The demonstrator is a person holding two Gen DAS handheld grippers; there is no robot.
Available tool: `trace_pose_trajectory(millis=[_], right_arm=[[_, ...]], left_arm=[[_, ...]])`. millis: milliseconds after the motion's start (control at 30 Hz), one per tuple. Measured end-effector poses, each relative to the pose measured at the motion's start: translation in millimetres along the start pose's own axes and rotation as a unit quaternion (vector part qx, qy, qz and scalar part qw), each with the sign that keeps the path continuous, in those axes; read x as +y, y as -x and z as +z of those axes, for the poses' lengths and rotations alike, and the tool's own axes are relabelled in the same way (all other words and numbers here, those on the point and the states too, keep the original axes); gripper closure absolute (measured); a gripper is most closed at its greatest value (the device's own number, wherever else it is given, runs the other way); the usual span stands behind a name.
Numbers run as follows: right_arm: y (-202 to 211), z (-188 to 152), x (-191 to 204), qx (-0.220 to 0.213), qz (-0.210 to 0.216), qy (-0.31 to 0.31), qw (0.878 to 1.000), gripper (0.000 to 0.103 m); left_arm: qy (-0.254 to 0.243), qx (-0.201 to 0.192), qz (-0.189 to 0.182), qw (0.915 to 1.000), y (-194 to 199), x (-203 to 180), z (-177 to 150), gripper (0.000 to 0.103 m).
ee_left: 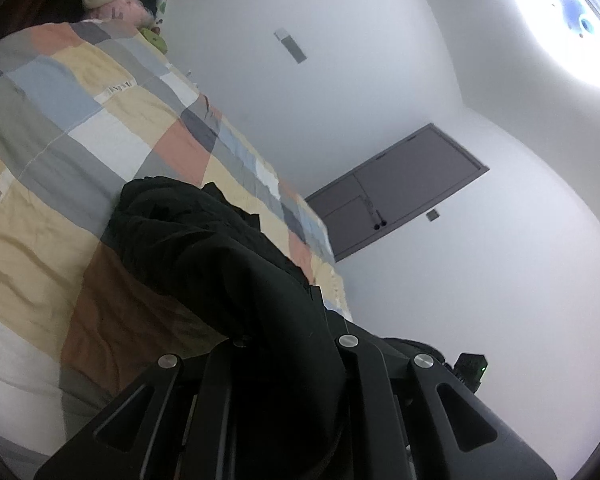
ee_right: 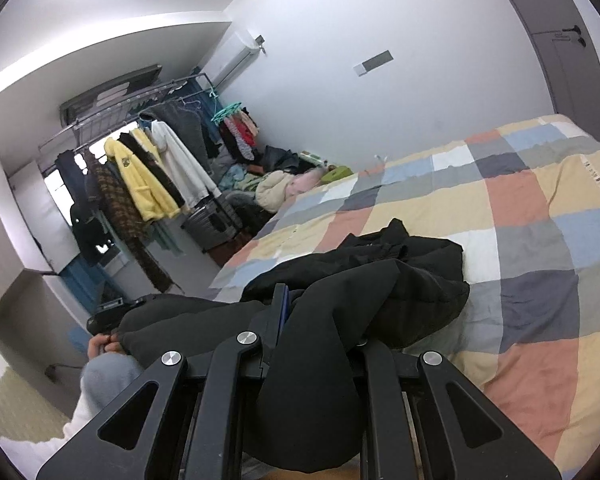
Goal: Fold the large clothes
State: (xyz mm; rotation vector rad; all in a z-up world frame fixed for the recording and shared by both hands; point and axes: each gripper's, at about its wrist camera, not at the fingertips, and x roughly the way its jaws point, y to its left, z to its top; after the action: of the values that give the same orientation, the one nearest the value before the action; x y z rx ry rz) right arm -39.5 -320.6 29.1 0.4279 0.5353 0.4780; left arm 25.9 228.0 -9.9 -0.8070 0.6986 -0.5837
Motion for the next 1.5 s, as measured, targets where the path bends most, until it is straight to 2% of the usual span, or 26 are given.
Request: trace_pose_trajectory(millis=[233,467,633,867,1067,1167,1300,1500], right_arm=[[-12,23,-2,0.023,0.002,-0.013,1.0,0.092],[-42,62,-18,0.032,-0.006,-0.038,0.999,0.092],[-80,97,-51,0.04,-0.019,-0.092,0.995,0.092],[-155,142,-116,0.065,-0.043,-0.168,0.983,0.092],[-234,157,-186,0.098,-0.075,-0.233,0.964,0.092],[-278,155,-226,0.121,-0.096,-0.269,0.951,0.092],[-323,150,-266,0.147,-0.119,-0.295,0.937,0.093],[-377,128,-316,0.193,-0.147,-0.333,0.911,0.093]], left_arm=[[0.0,0.032,0.031,0.999,-10,-10,23,0.093],[0.021,0.056,0.054,0.9968,-40,-8,67,0.092],[0.062,0.07,0.075,0.9928,-84,7,115,0.091],[0.132,0.085,0.106,0.9819,-161,45,180,0.091],[0.176,0.106,0.147,0.9675,-240,95,230,0.091],[0.195,0.118,0.173,0.9581,-279,127,249,0.091],[0.214,0.134,0.203,0.9461,-325,168,263,0.09],[0.241,0.16,0.219,0.9318,-374,219,271,0.089]])
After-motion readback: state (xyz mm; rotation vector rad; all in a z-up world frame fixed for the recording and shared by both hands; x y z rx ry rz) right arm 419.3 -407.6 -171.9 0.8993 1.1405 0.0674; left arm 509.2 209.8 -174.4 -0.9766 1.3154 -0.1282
